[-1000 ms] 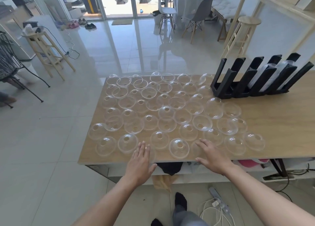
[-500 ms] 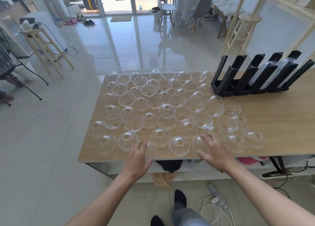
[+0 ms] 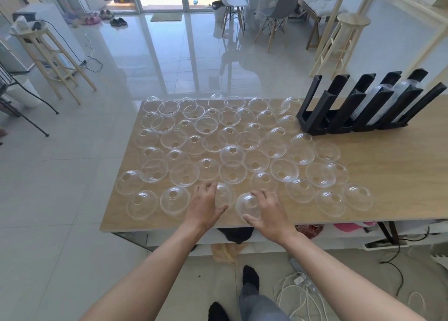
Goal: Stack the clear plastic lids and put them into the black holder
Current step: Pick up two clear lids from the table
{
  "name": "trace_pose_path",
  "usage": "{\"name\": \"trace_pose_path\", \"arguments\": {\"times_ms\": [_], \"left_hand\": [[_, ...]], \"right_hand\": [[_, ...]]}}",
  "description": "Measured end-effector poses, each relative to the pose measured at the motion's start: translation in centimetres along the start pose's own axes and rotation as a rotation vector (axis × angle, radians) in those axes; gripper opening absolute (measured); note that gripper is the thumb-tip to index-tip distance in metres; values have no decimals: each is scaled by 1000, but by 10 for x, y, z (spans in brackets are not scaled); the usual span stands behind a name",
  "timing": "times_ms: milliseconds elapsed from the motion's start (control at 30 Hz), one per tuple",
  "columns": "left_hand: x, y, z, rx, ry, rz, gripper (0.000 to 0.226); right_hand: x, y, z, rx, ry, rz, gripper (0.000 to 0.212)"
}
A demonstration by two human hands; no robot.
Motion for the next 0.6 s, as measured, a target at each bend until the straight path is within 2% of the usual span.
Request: {"name": "trace_pose_path", "arguments": {"times_ms": [200,367,600], "left_hand": [[-11,3,-4,43,-30,-27,77],[-21,11,-6,70,9,-34,89],[-38,8,7,106,99,-43,99]], "right_hand": [[-14,5,15,-48,-11,-39,75],[-14,6,25,-79,-60,-11,86],[-14,6,36,-95,-132,1,86]]}}
Point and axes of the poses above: each hand's wrist, its own y-axis away from the middle knuckle, its own x-axis out of the back of the hand, z = x × y, the point moved 1 cm from there along -y, towards the middle knuckle, and after that the axes turned 4 degrees about x, right-handed, at the moved point
